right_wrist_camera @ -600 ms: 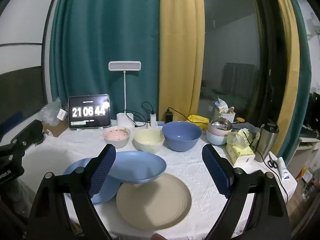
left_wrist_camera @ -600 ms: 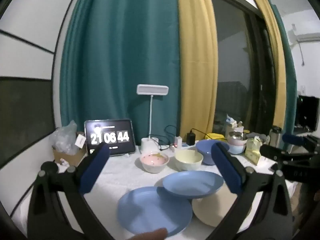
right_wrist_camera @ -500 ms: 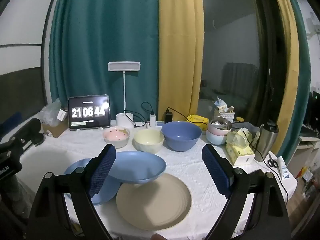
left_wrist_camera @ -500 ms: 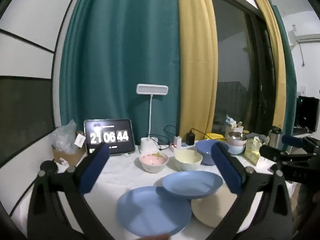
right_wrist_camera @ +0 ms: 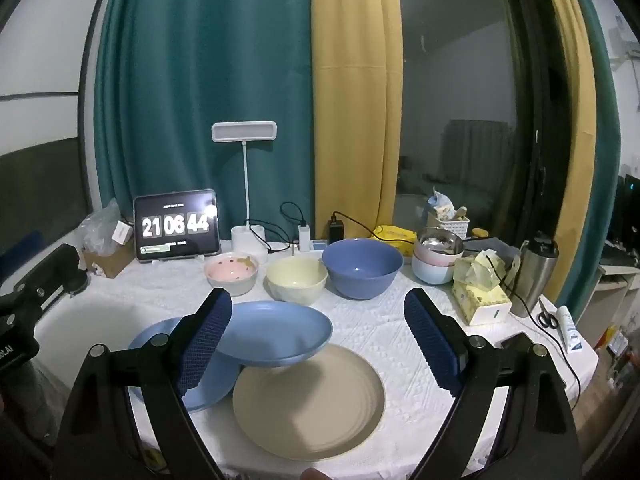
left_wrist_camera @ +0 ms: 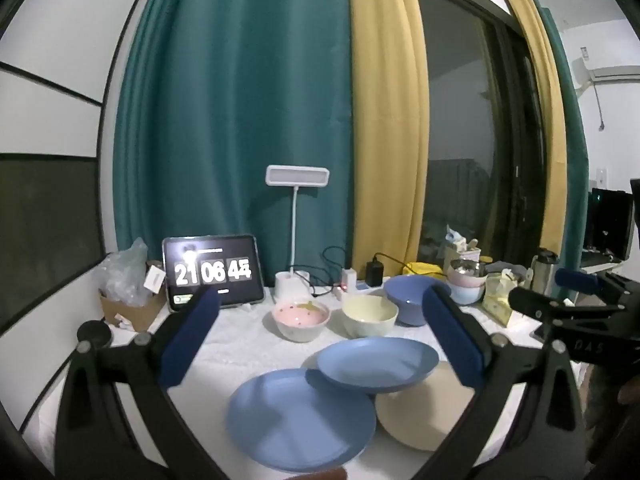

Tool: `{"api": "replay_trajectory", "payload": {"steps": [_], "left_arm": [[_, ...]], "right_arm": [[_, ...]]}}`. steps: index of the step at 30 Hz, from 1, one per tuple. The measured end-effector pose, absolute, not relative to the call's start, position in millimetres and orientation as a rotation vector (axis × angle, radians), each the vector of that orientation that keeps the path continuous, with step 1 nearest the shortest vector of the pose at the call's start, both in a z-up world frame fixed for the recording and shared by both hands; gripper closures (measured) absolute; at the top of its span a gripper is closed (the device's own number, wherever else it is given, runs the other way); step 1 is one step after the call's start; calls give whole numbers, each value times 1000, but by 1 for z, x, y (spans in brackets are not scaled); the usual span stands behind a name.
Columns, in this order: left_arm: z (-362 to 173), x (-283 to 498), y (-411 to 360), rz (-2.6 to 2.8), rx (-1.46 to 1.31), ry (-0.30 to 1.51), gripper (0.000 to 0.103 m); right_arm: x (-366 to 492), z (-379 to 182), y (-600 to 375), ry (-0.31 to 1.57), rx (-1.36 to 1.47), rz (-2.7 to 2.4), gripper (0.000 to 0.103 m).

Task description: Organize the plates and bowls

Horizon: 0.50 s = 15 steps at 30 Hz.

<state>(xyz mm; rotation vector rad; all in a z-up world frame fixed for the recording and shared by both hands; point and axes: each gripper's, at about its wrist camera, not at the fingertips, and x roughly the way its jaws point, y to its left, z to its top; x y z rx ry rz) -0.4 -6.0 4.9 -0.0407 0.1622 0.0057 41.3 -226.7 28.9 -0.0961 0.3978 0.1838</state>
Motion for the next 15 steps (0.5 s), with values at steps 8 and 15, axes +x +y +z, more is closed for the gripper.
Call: {"api": "replay_trajectory", "payload": {"steps": [8, 15], "left_arm": [[2, -3, -6, 8, -43, 159, 1], [1, -4, -6, 6, -44, 157, 1]], "right_arm": [[43, 29, -229, 401, -88, 182, 12], [43, 30, -228, 398, -74, 175, 12]]}}
